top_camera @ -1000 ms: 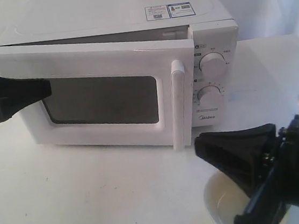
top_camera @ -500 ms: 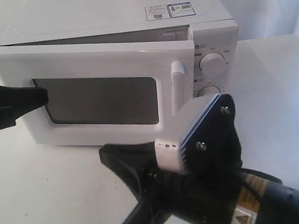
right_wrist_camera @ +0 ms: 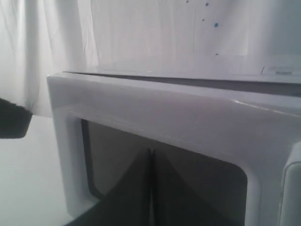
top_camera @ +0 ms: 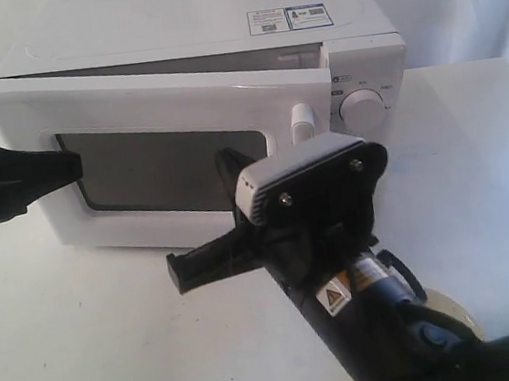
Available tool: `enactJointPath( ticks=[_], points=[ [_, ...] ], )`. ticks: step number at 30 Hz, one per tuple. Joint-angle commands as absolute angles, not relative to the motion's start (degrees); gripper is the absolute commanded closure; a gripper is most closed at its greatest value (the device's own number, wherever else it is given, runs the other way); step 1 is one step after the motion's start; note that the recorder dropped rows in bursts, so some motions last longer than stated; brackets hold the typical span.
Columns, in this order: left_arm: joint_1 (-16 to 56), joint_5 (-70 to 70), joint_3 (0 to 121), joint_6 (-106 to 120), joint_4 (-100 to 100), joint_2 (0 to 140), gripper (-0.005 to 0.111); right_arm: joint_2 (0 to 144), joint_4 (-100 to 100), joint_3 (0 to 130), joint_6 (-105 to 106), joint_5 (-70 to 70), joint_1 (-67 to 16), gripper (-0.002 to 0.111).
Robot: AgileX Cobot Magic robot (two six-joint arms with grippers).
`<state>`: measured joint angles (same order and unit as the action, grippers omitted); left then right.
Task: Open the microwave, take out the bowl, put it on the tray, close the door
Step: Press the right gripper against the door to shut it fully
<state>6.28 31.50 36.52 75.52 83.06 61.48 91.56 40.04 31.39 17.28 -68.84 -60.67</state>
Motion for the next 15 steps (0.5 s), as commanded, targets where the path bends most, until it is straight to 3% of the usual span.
enactJointPath(
  ticks=[1,15],
  points=[
    [6.4,33.6,36.1,75.3,84.7,61.4,0.107,94.2,40.7,36.2,19.4,-70.0,-58.1,0.108],
    [6.4,39.1,36.0,75.3,84.7,61.4,0.107,101.5,41.0,40.9,20.8,-70.0,-51.7,0.108]
  ],
)
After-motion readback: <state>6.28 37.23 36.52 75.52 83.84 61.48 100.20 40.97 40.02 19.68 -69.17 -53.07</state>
